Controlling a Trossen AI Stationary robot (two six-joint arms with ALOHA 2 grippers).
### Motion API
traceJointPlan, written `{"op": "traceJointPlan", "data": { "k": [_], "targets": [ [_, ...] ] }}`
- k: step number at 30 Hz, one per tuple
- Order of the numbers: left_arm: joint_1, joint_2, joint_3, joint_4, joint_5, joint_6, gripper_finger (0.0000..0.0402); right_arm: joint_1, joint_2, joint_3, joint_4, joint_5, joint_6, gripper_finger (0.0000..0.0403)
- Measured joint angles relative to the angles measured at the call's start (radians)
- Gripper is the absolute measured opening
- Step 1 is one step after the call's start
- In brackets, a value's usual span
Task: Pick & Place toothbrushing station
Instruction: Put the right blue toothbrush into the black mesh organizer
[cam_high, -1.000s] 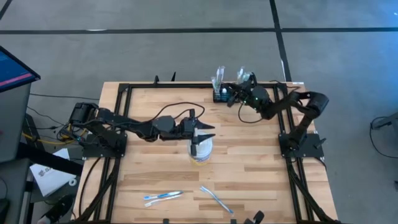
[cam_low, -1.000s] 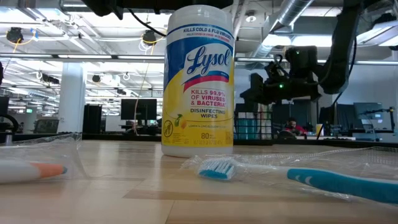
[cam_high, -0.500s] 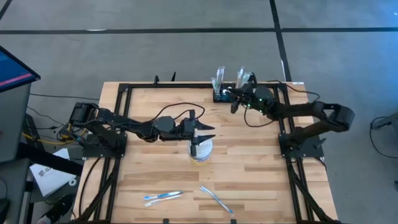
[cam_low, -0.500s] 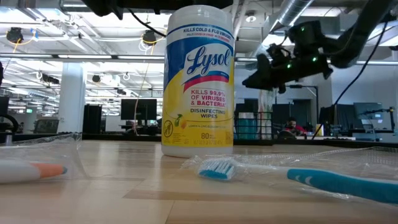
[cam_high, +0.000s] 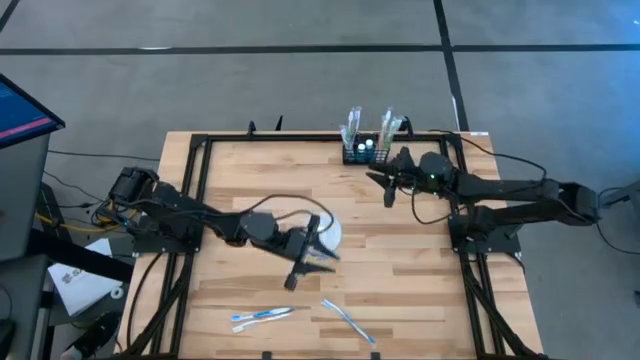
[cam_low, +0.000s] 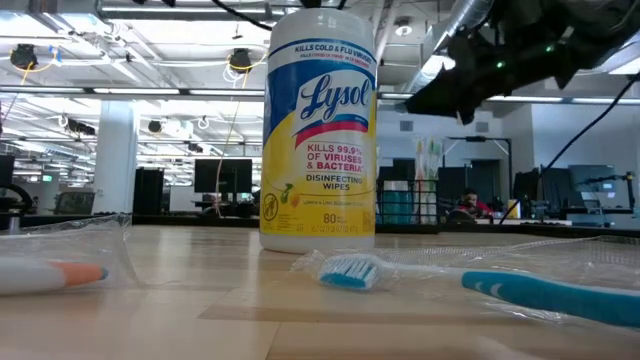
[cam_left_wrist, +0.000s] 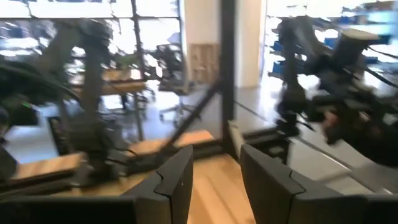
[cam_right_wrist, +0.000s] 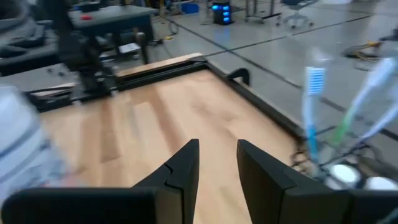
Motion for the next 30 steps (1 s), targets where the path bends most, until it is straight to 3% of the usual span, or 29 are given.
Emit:
{"op": "traceJointPlan", "data": {
  "k": [6,15,23,30],
  "targets": [
    [-0.097,0.0,0.0,-0.099,0.0,0.0,0.0127,0.107,-0.052,0.0,-0.069,0.0,0.04,0.01],
    [-0.168,0.0,0.0,-0.134,-0.005,0.0,0.0127,0.341,-0.027,0.001,-0.12,-0.001,0.205,0.01],
    [-0.192,0.0,0.0,-0.153,-0.005,-0.005,0.0127,0.592,0.132,0.071,-0.122,-0.001,0.378,0.0098],
    [-0.199,0.0,0.0,-0.165,-0.005,-0.034,0.0127,0.742,0.336,0.264,-0.253,0.0,0.435,0.0077]
  ]
}}
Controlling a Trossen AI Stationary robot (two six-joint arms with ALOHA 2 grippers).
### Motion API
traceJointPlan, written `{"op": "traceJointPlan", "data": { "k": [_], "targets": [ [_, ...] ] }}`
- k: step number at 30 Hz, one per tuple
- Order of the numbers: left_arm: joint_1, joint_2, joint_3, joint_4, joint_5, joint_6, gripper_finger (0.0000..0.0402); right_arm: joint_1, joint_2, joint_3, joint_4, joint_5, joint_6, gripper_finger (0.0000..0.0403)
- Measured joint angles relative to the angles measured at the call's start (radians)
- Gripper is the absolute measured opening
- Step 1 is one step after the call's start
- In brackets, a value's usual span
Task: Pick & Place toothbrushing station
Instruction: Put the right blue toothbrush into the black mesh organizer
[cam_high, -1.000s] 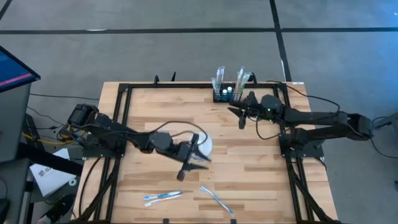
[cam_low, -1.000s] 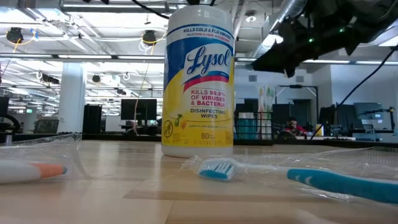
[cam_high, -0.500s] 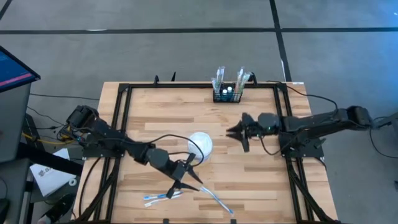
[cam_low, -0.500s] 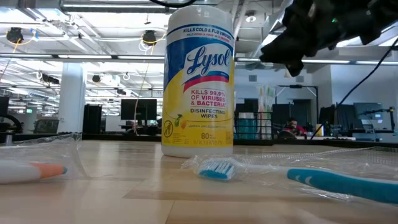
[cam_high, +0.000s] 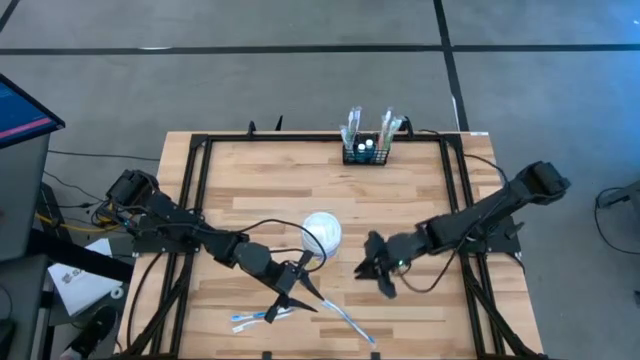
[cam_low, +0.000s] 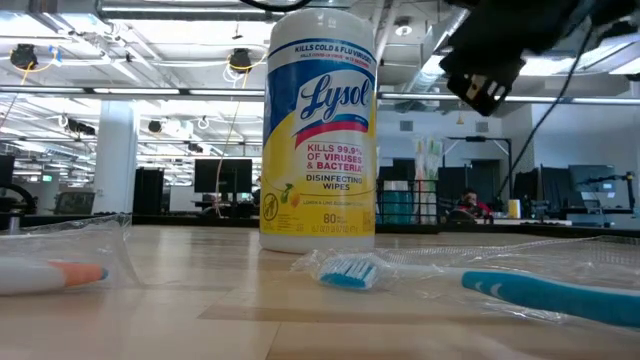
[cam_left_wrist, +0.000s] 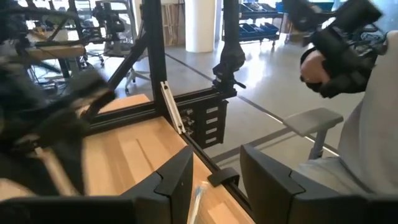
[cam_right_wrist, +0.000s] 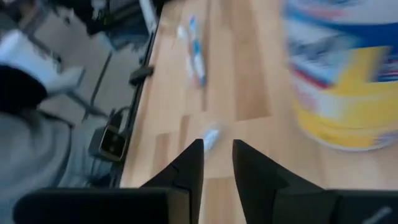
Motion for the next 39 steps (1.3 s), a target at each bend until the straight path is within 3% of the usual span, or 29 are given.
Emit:
{"op": "traceJointPlan", "data": {
  "k": [18,28,39],
  "targets": [
    [0.0,0.0,0.0,-0.059,0.0,-0.001,0.0127,0.141,0.469,0.677,-0.637,-0.003,0.199,0.0065],
    [-0.005,0.0,0.0,-0.148,0.004,-0.067,0.0127,0.129,0.654,0.854,-0.815,-0.026,0.253,0.0065],
    [-0.057,0.0,0.0,-0.219,0.005,-0.075,0.0127,0.122,0.662,0.86,-0.841,0.021,0.314,0.0065]
  ]
}}
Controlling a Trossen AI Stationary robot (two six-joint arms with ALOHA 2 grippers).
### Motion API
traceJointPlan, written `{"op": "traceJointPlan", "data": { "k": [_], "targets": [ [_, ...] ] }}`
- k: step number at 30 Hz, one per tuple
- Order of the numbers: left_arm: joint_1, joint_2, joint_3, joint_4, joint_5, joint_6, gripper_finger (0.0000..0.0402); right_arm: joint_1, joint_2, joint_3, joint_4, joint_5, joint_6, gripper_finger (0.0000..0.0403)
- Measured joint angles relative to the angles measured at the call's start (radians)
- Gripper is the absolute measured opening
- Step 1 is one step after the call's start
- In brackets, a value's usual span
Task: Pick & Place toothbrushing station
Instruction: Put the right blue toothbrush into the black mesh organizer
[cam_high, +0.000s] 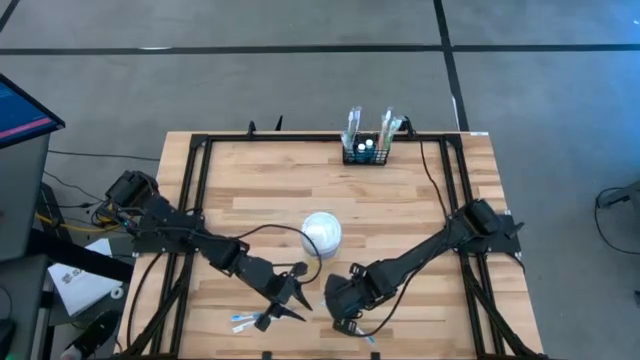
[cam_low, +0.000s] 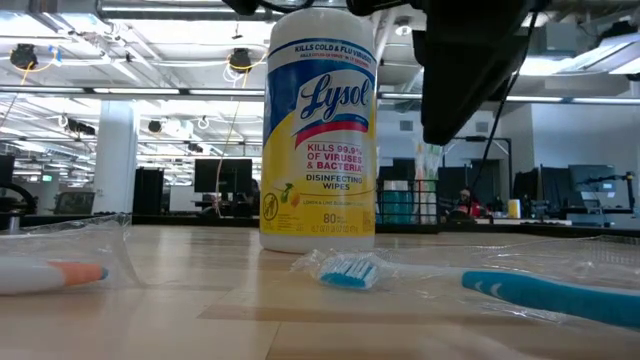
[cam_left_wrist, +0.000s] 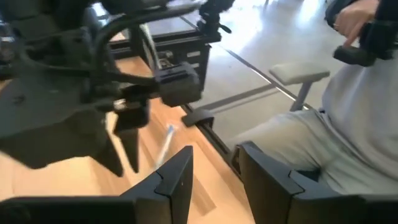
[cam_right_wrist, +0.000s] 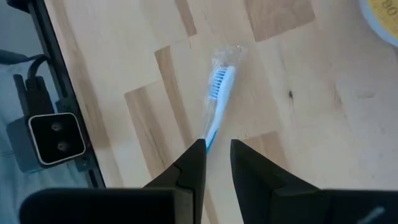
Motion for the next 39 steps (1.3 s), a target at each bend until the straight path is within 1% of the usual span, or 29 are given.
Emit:
{"op": "traceJointPlan", "data": {
  "k": [4,6,9,13,27,30,34,39],
  "targets": [
    [-0.031,0.0,0.0,-0.009,0.0,-0.001,0.0127,0.003,0.031,-0.004,0.0,-0.02,0.009,0.0065],
    [-0.047,0.0,0.0,-0.008,0.0,-0.001,0.0127,0.001,0.041,0.003,0.049,-0.021,0.011,0.0065],
    [-0.066,0.0,0.0,-0.009,0.0,0.0,0.0127,0.001,0.059,-0.002,0.04,-0.027,0.011,0.0065],
    [-0.082,0.0,0.0,-0.011,0.0,-0.001,0.0127,-0.001,0.057,0.0,0.052,-0.026,0.007,0.0065],
    [-0.084,0.0,0.0,-0.015,-0.001,-0.004,0.0127,-0.019,0.086,0.002,0.063,-0.024,-0.02,0.0065],
    [-0.083,0.0,0.0,-0.015,-0.001,-0.004,0.0127,-0.026,0.11,-0.005,0.061,-0.056,-0.044,0.0065],
    [-0.083,0.0,0.0,-0.015,-0.001,-0.004,0.0127,-0.026,0.12,0.002,0.112,-0.086,-0.061,0.0069],
    [-0.083,0.0,0.0,-0.015,-0.001,-0.004,0.0127,-0.026,0.122,-0.001,0.137,-0.101,-0.072,0.0086]
  ]
}}
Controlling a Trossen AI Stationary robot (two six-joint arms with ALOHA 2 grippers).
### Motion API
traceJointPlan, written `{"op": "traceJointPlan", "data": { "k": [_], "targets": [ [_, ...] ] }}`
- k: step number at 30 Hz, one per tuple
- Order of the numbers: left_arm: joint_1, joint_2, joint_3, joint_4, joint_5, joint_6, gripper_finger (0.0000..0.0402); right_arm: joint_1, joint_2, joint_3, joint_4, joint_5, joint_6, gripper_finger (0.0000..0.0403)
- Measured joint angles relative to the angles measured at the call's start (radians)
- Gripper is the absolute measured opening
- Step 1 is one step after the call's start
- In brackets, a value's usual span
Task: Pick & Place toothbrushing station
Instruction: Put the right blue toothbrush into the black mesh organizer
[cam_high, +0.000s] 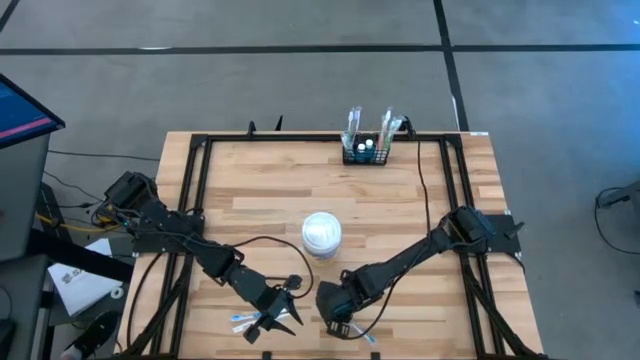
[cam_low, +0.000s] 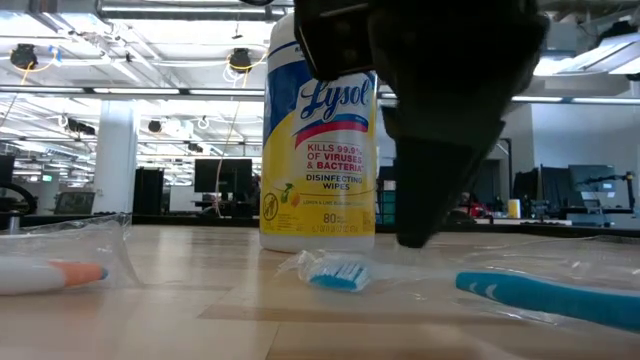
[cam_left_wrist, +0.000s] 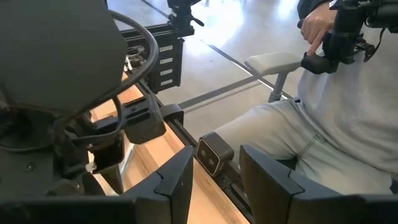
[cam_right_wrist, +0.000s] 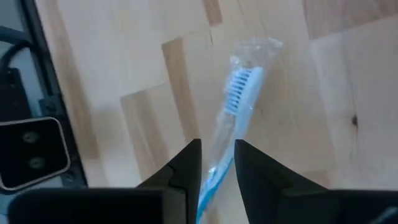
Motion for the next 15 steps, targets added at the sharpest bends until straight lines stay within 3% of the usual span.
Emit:
{"op": "traceJointPlan", "data": {
  "k": [7,15],
  "targets": [
    [0.0,0.0,0.0,0.0,0.0,0.0,0.0127,-0.001,0.015,0.002,0.0,0.001,0.0,0.0112],
    [0.0,0.0,0.0,0.0,0.0,0.0,0.0127,-0.007,0.017,0.0,-0.007,0.003,-0.01,0.0113]
  ]
}}
